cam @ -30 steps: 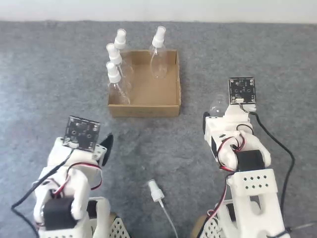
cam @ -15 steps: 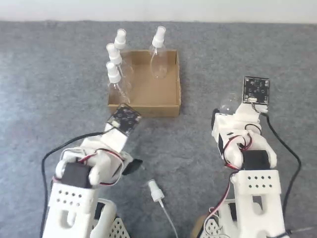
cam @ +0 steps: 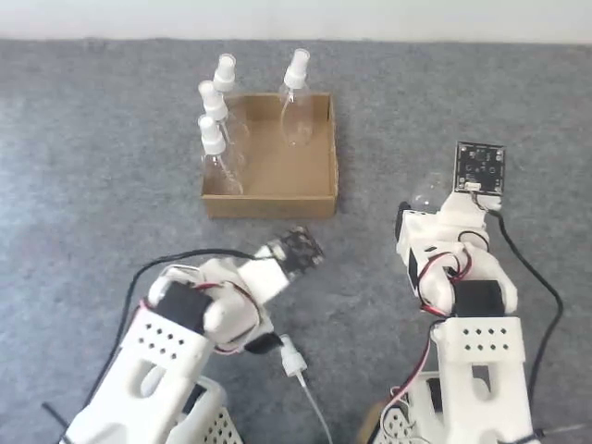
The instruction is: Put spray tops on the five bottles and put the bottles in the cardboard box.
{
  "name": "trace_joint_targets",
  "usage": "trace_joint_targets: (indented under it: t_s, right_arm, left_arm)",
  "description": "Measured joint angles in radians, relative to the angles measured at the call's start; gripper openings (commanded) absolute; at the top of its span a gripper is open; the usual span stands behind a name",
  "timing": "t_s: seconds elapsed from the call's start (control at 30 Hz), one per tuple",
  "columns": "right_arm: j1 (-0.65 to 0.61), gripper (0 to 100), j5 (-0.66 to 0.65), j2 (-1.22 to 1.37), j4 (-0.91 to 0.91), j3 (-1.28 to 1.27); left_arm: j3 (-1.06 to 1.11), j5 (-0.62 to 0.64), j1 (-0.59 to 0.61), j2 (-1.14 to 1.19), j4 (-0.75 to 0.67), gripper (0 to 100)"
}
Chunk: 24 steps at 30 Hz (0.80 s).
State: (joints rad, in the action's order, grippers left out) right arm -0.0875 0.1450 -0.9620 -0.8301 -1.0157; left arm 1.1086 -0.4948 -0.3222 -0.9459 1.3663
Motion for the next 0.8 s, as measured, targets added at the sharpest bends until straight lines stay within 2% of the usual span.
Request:
trace_joint_targets:
  t_s: [0.23,0.47,0.8]
  right_arm:
    - [-0.002,8.0,0.000,0.000,0.000,0.000]
    - [-0.002,8.0,0.000,0.000,0.000,0.000]
    - [-0.002,8.0,0.000,0.000,0.000,0.000]
  left_arm:
    - [0.000,-0.006,-0.187,0.014,0.000,33]
    - [0.103,-0.006,-0.276,0.014,-0.083,33]
    - [0.130,-0.006,-0.178,0.017,-0.121,33]
